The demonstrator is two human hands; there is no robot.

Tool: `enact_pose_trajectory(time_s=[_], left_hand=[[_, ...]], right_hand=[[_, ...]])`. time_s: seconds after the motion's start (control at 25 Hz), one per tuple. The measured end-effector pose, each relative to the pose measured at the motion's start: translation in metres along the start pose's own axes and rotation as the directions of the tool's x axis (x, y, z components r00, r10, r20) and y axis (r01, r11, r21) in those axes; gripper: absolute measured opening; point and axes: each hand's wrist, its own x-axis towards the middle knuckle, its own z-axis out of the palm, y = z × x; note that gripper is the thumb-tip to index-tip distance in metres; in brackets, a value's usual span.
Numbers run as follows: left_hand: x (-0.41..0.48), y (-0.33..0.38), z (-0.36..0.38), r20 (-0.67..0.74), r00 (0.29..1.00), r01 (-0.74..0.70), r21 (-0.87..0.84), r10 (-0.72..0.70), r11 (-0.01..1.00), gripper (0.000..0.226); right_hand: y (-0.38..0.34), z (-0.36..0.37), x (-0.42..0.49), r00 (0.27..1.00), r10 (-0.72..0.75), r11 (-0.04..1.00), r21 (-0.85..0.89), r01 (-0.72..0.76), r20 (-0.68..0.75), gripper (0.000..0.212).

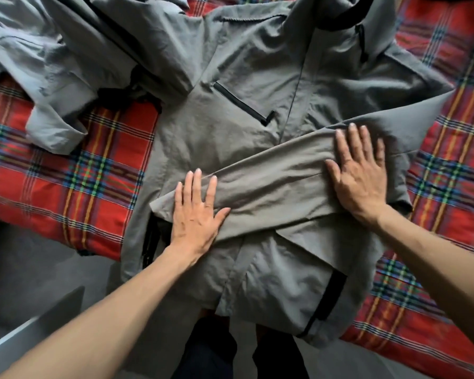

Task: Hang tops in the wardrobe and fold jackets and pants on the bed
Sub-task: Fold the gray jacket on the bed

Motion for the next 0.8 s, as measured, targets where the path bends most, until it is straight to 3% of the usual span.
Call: enact_pose_trajectory(time_s=[0.08,0.2,0.36,0.6,0.68,0.8], left_hand=[[0.016,0.027,-0.023,-0.109,0.993,-0.041,-0.066,0.034,0.997,0.072],[0.066,0.099,-0.044,-0.187,0.969,-0.191,-0.16,0.161,0.968,0.074],[0.106,0.161,-0.013,-0.116,0.947,-0.304,-0.035,0.298,0.952,0.082],[0.113,0.161,0.003,-0.101,0.948,-0.301,0.026,0.302,0.953,0.083],[0.111,0.161,0.002,-0.083,0.952,-0.293,0.036,0.295,0.955,0.084],[0.116,0.163,0.001,-0.078,0.953,-0.29,0.057,0.293,0.955,0.083]], right_hand=[[0.035,-0.018,-0.003,0.994,0.086,0.996,-0.009,-0.086,-0.062,0.063],[0.044,-0.028,0.007,0.987,0.088,0.996,0.034,-0.084,-0.133,0.062],[0.076,0.008,0.031,0.996,0.059,0.998,0.007,-0.059,-0.06,0.069],[0.108,0.008,0.051,0.949,0.313,0.947,0.085,-0.309,-0.035,0.073],[0.077,-0.003,0.036,0.961,0.247,0.965,0.118,-0.233,-0.126,0.069],[0.025,0.009,-0.003,0.984,-0.102,0.989,0.094,0.116,-0.145,0.066]])
